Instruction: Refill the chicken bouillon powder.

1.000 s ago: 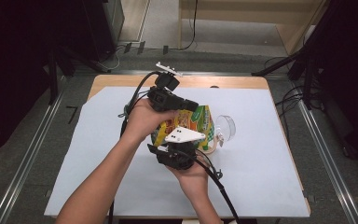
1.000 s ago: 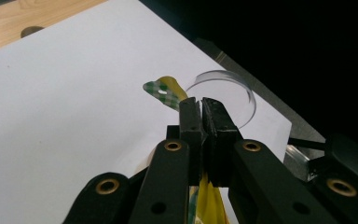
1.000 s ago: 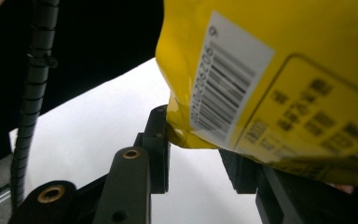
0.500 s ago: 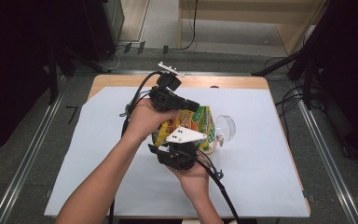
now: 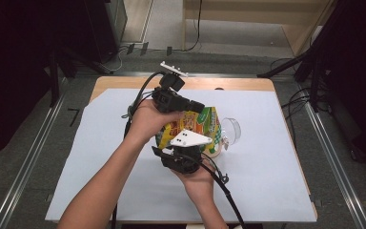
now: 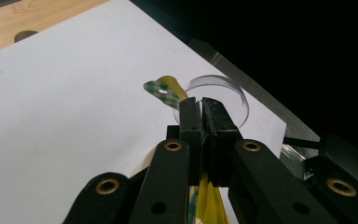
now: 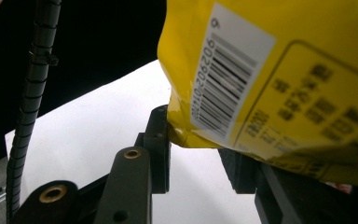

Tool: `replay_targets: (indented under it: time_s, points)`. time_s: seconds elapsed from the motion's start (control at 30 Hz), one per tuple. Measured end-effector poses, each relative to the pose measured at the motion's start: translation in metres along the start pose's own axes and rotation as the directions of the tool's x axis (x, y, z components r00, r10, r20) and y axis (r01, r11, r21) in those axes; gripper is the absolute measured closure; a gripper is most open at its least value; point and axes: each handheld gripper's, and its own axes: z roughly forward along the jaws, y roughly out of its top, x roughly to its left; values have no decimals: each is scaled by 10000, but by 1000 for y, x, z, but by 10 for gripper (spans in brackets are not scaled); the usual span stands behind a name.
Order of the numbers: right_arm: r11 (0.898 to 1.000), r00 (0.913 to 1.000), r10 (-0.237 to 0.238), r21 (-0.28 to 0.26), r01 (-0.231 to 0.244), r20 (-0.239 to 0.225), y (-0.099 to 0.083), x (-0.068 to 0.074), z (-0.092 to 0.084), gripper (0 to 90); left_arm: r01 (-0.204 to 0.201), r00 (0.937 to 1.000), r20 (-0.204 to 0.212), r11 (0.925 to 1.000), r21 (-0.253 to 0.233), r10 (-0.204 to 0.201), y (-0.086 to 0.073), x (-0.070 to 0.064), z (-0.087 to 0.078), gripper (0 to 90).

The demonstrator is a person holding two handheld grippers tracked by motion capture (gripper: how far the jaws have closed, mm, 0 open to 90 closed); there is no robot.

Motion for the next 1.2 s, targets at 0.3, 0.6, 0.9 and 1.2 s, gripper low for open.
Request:
replay_targets:
  time_s: [0.3,0.6,0.9,1.2]
  points:
    - [9998,9998,195,-7,-195,46,-1,-2,4,674,-237,9996,-134,9997,30,237,-1,-6,1,882]
    - [9990,9989,443,-26,-442,126,-3,-6,6,676,-376,9991,-183,9993,-26,376,-1,-12,-1,885]
    - [9980,9981,616,-145,-617,-96,-3,-6,5,675,-363,9990,-256,9993,89,365,0,-10,0,884]
    - [9982,9982,568,-181,-572,-182,-2,-5,3,675,-172,9994,-284,9994,303,181,3,-6,5,881]
